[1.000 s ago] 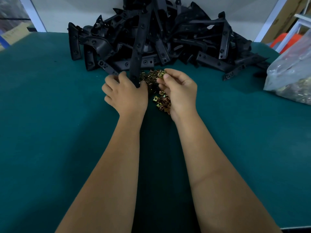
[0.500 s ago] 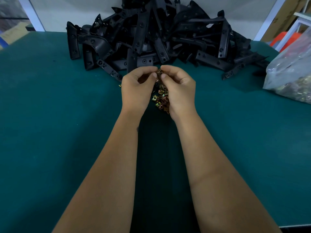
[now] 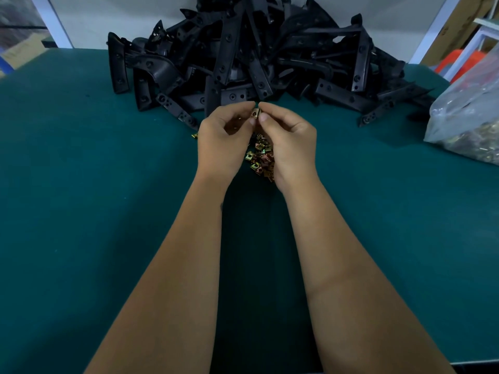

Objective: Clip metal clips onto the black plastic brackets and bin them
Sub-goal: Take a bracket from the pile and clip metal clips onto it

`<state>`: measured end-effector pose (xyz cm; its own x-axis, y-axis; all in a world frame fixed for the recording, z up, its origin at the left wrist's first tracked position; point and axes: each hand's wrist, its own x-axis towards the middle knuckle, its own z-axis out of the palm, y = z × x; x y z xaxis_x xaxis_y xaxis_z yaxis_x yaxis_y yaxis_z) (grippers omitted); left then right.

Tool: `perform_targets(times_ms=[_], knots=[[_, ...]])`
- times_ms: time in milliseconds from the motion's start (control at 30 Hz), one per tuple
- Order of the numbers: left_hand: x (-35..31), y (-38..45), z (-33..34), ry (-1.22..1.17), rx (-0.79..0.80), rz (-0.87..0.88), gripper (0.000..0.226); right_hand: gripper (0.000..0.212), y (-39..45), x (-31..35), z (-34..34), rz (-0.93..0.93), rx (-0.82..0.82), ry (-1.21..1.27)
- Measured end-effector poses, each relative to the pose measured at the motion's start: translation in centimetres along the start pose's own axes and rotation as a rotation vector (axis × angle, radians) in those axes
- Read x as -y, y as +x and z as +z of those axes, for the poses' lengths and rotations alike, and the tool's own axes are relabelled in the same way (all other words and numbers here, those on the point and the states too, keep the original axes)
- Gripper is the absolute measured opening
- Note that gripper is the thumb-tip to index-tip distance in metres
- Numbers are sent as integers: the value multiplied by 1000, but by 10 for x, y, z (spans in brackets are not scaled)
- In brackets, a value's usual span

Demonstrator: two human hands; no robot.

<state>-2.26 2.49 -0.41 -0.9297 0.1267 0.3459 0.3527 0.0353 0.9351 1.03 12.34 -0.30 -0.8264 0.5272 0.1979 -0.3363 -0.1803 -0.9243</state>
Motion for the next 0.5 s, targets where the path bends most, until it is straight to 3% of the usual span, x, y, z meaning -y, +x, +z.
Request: perform_targets(times_ms=[500], knots=[[2,-1,0,74,22,36,22,16,-1,0,3,125,-58,22]])
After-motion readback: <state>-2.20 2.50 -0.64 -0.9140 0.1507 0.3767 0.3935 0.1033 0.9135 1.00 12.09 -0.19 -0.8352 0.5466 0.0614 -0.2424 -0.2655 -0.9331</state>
